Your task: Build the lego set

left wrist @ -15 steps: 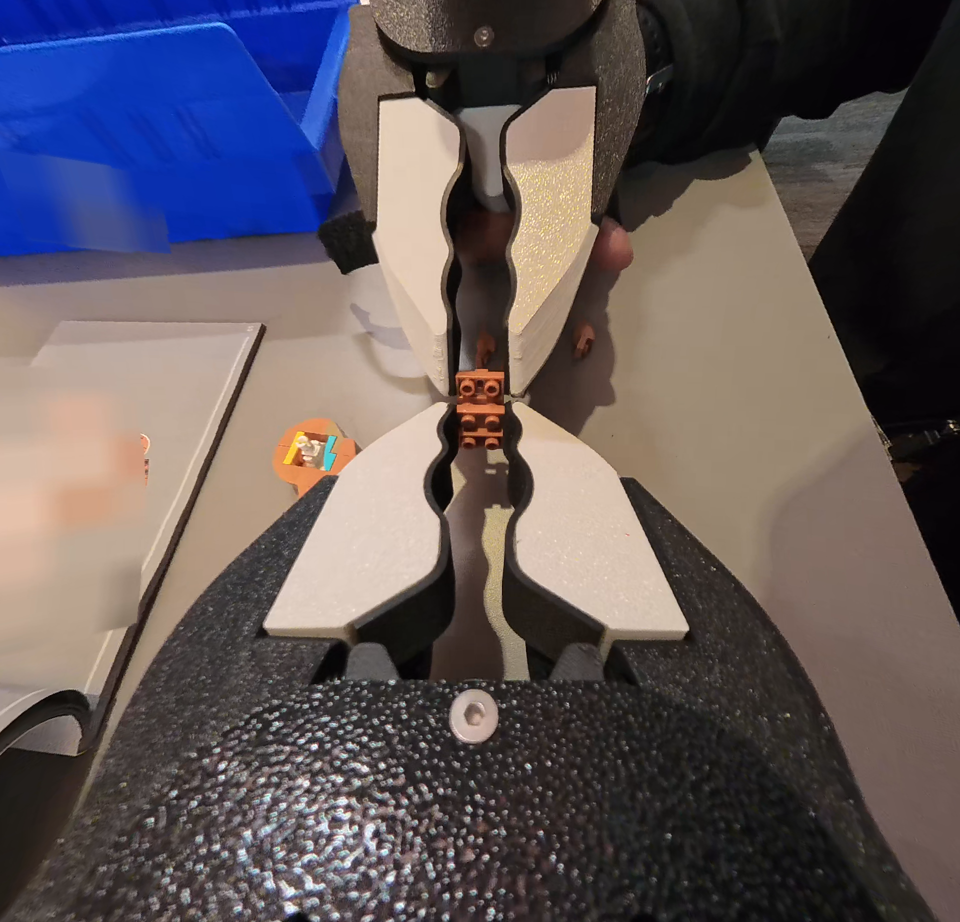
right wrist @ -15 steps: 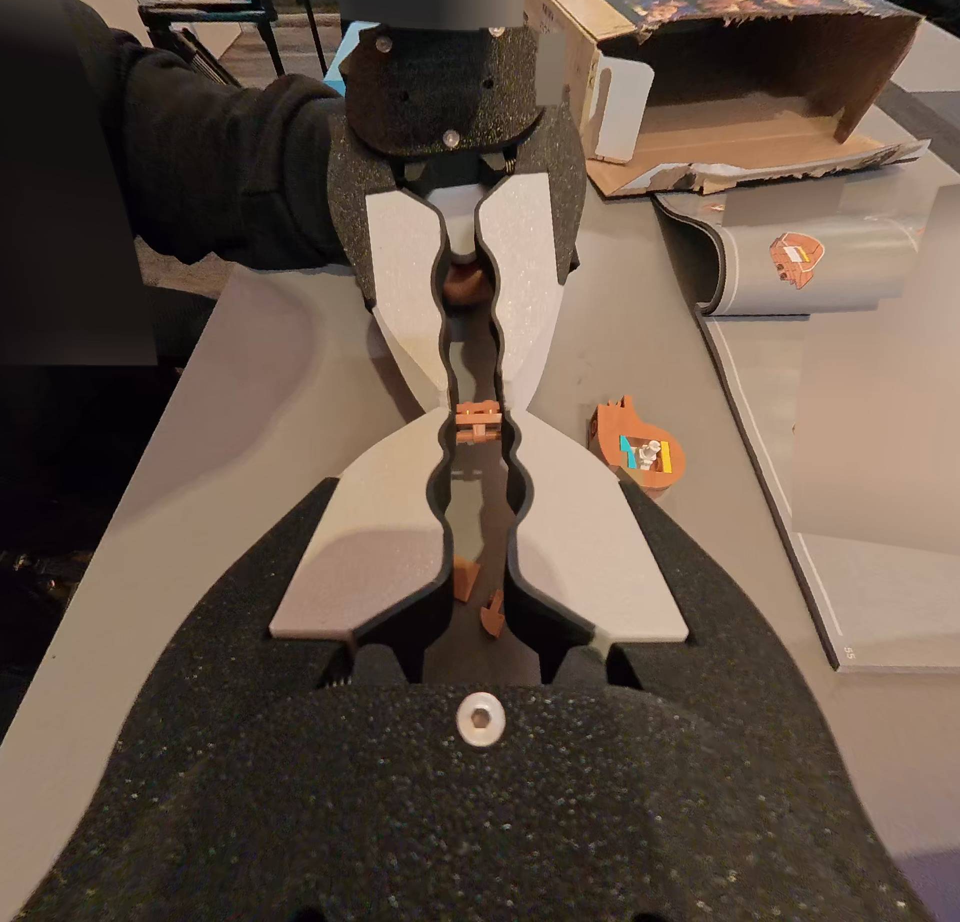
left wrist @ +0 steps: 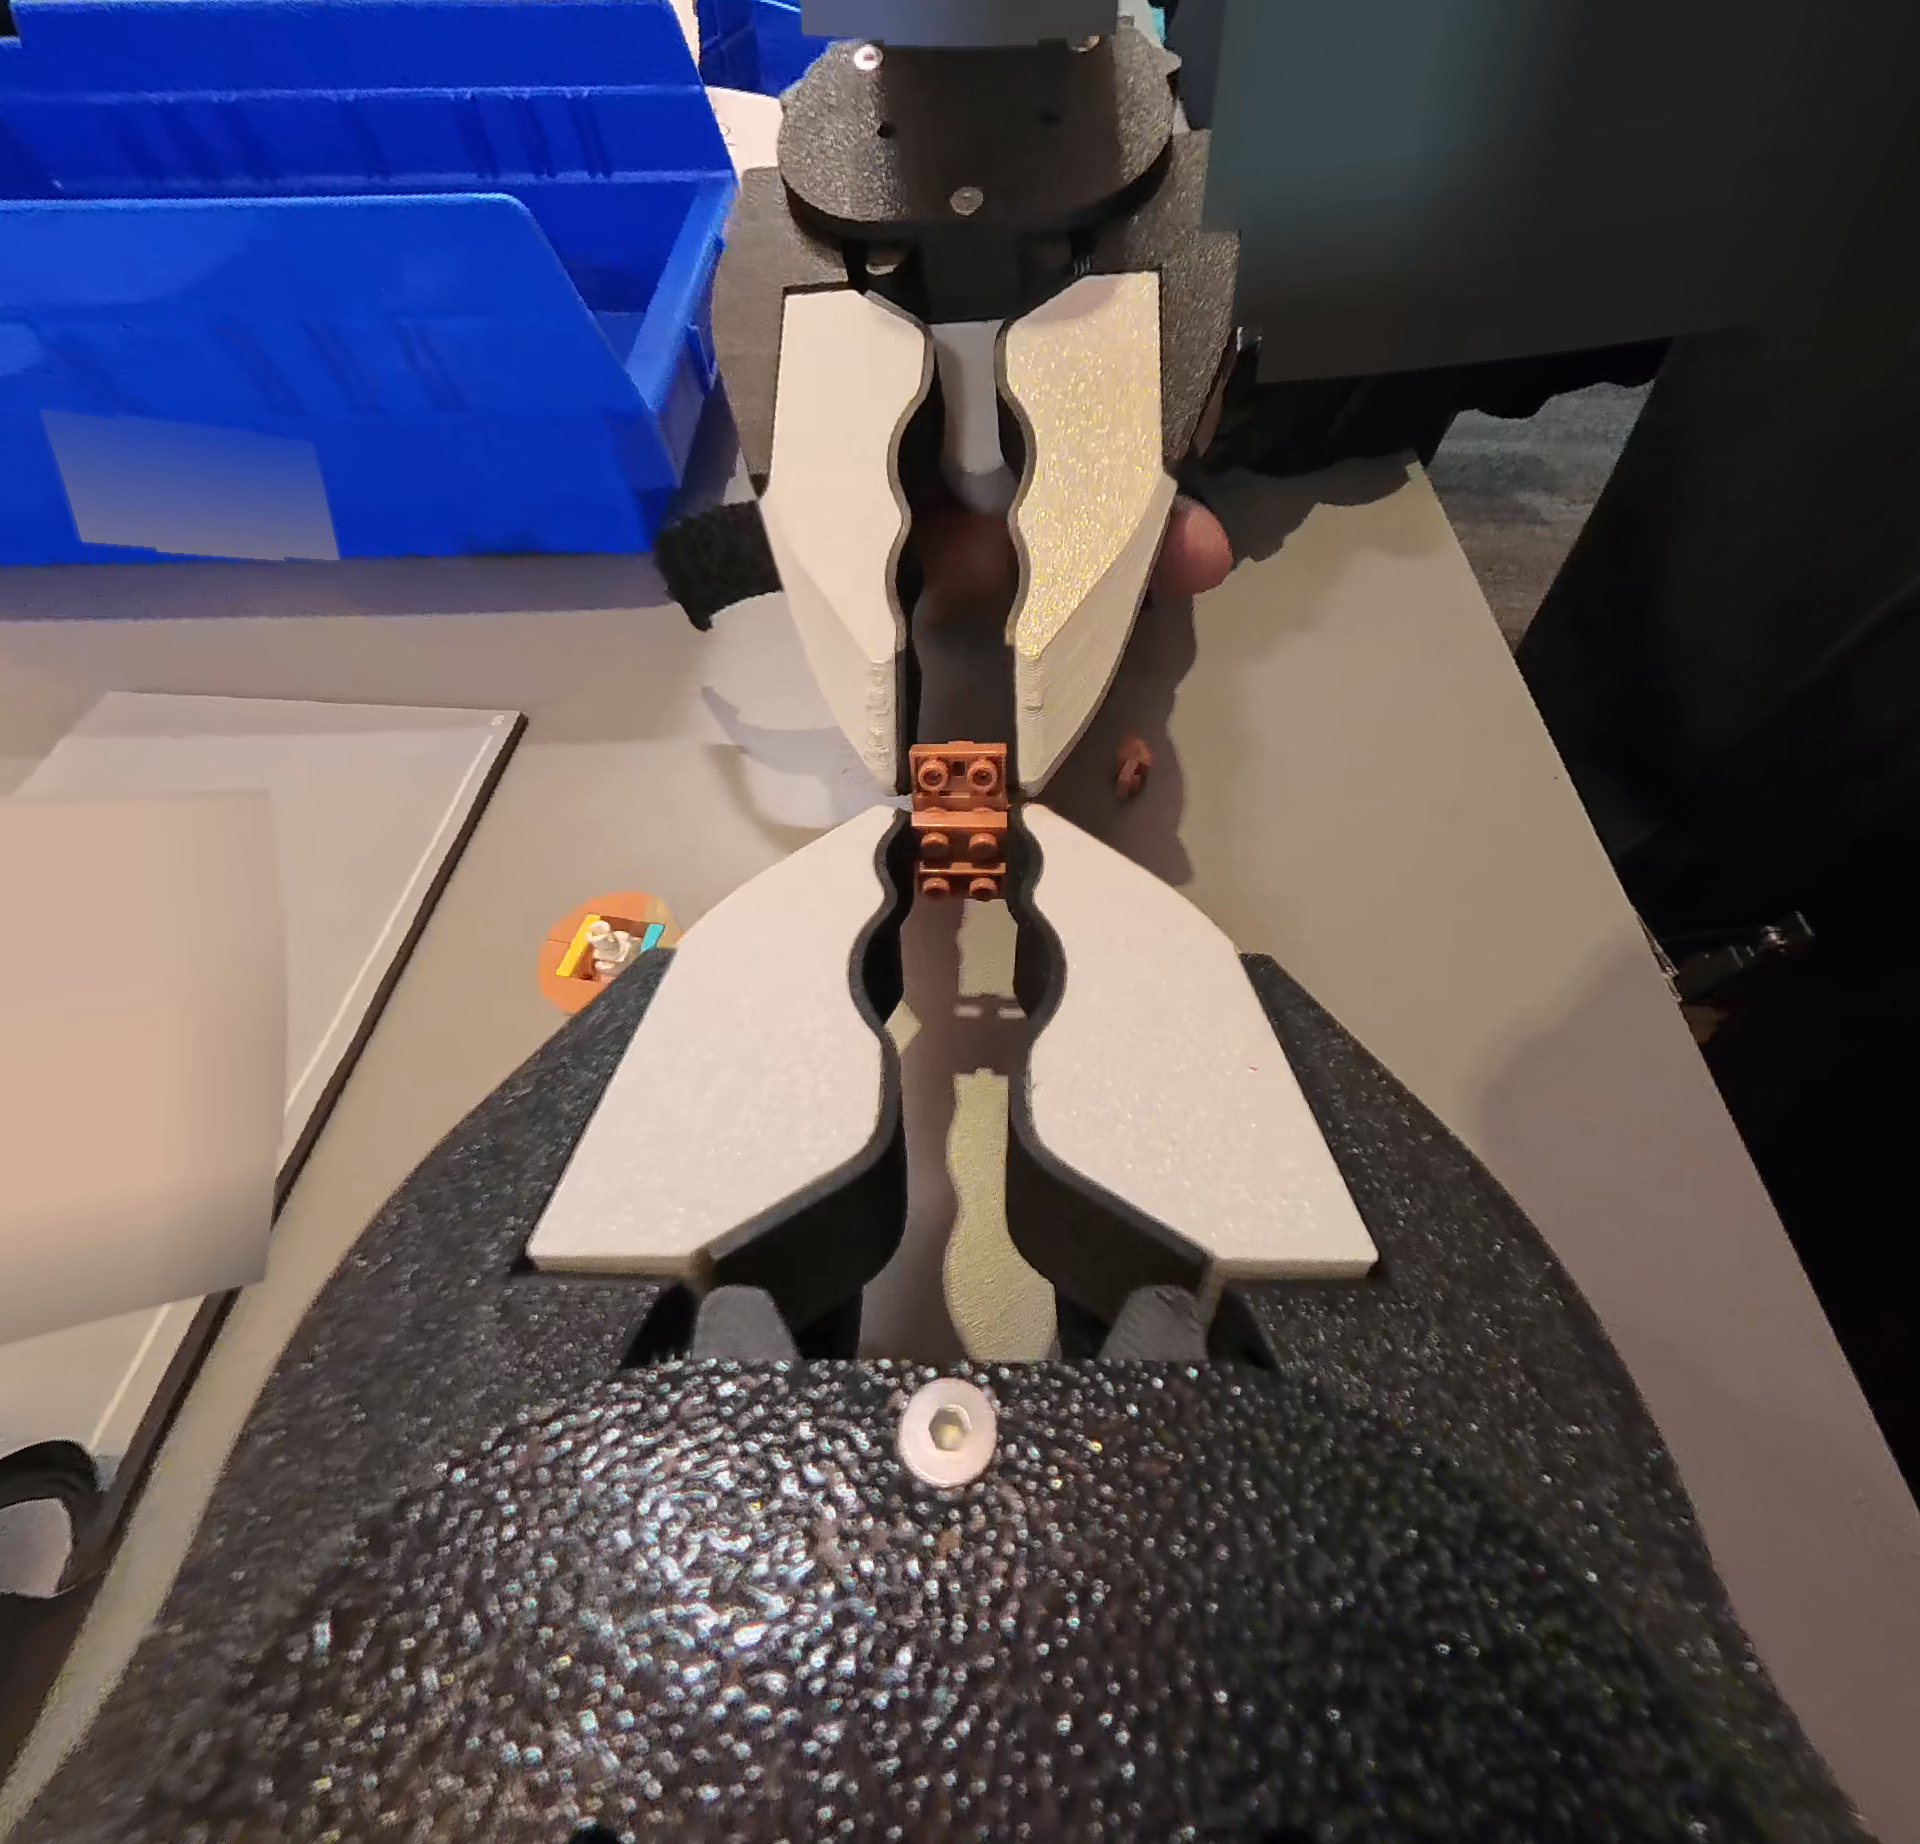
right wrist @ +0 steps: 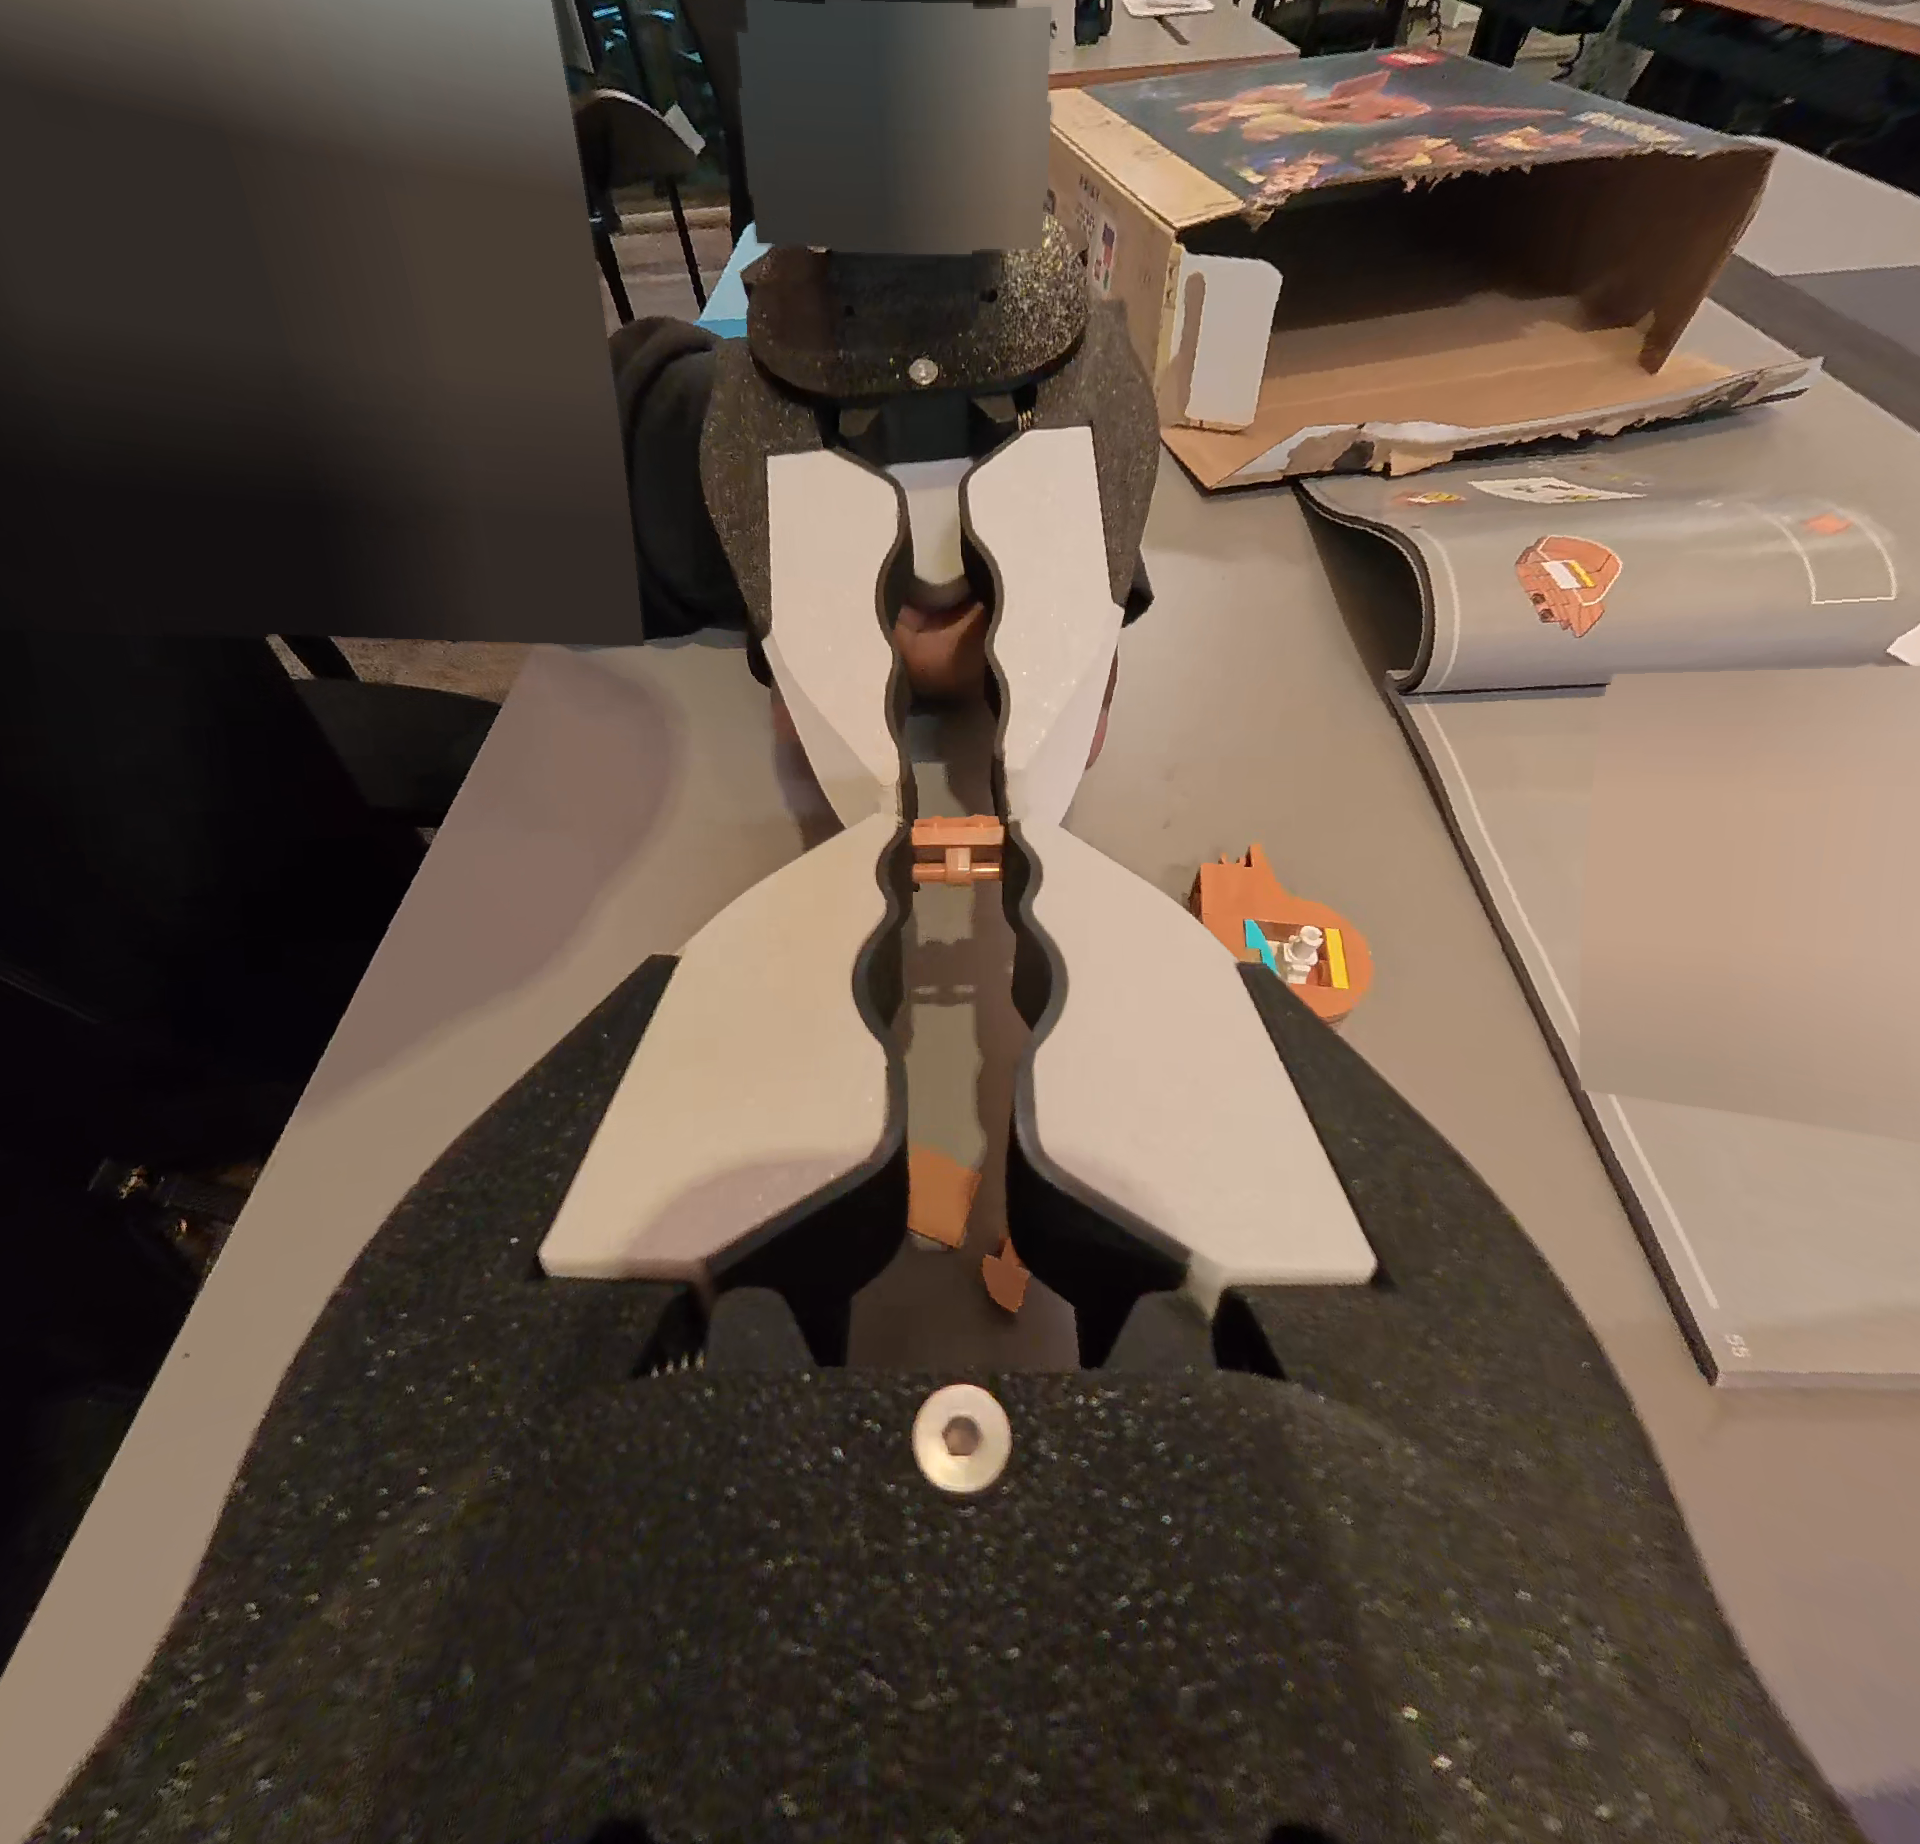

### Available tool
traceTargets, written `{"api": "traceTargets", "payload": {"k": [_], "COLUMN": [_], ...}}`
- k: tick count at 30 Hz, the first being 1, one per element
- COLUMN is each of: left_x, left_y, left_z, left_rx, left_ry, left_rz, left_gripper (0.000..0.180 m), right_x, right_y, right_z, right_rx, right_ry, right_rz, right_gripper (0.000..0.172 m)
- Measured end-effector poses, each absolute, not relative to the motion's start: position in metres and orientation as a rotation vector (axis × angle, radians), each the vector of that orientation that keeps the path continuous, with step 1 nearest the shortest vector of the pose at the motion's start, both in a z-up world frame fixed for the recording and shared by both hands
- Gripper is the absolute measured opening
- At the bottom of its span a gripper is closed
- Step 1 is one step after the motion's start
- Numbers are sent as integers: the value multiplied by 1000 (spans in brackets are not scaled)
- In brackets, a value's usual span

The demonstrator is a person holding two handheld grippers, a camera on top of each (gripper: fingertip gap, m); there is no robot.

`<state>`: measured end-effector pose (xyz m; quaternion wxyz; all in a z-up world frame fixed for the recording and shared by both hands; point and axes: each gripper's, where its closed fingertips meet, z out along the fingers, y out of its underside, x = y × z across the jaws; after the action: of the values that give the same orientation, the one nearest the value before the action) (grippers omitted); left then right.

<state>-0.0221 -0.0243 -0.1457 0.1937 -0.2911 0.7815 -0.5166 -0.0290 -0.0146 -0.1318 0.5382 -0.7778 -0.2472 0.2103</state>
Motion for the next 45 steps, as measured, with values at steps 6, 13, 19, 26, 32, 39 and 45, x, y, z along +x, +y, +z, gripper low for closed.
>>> {"api": "traceTargets", "payload": {"k": [6,13,19,26,32,39,45], "left_x": [-26,-30,-32,-28,-28,-39,-42], "left_y": [-27,-31,-32,-26,-26,-35,-38], "left_z": [-139,-137,-137,-134,-131,-127,-127], "left_rx": [-818,-816,-822,-815,-822,-807,-810], "left_ry": [2180,2203,2214,2167,2156,2207,2223], "left_rz": [-1554,-1612,-1629,-1597,-1637,-1775,-1799], "left_gripper": [16,16,16,16,16,16,17], "right_x": [-32,-36,-38,-34,-35,-45,-47], "right_y": [-16,-19,-19,-13,-14,-22,-23], "right_z": [-126,-125,-125,-121,-118,-114,-114], "right_rx": [-1807,-1787,-1776,-1784,-1763,-1706,-1698], "right_ry": [-584,-618,-635,-545,-529,-633,-653], "right_rz": [540,557,542,526,544,574,570], "right_gripper": [16,16,16,16,16,16,16]}}
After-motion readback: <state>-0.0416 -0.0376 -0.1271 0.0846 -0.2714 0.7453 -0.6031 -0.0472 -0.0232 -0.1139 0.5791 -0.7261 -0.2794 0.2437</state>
